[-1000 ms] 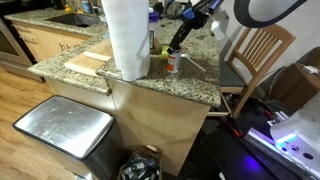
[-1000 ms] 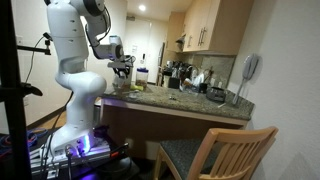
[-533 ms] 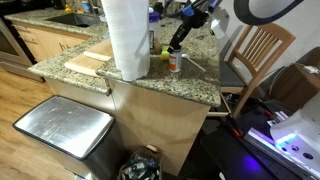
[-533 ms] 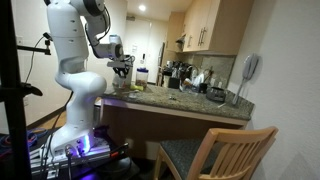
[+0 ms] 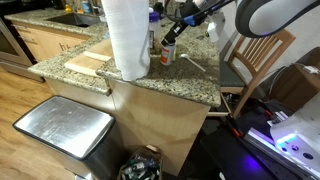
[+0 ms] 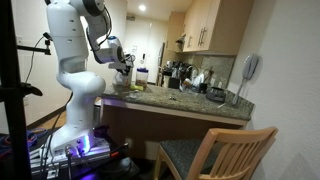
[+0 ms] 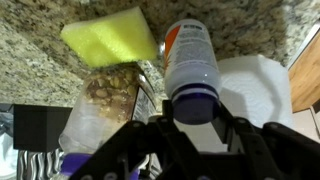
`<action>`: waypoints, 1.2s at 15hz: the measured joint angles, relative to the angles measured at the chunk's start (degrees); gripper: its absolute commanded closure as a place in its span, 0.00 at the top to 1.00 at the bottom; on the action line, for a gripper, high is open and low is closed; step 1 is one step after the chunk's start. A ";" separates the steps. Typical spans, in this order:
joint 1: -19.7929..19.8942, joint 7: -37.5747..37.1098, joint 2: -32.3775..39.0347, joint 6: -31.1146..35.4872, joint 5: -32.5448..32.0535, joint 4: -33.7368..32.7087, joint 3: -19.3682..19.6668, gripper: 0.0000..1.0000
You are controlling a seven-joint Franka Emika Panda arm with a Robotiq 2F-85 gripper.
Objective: Pick the bottle and move it to the right on the counter
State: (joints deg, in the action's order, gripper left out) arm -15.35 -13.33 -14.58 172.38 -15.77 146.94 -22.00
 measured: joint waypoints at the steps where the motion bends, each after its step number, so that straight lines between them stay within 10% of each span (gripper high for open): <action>1: 2.14 -1.99 -0.02 3.64 -3.11 0.59 -1.08 0.12; 4: 8.50 -4.10 -0.03 11.16 -9.68 1.49 -4.27 0.12; 12: 10.60 0.48 2.23 12.34 -14.41 1.80 -5.52 0.12; 13: 12.91 0.10 1.22 12.39 -14.88 1.78 -6.98 0.37; 18: 22.32 -2.79 -5.08 12.27 -15.69 2.08 -13.83 0.12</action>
State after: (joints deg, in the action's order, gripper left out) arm 6.97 -16.13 -19.67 184.65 -31.46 149.02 -35.83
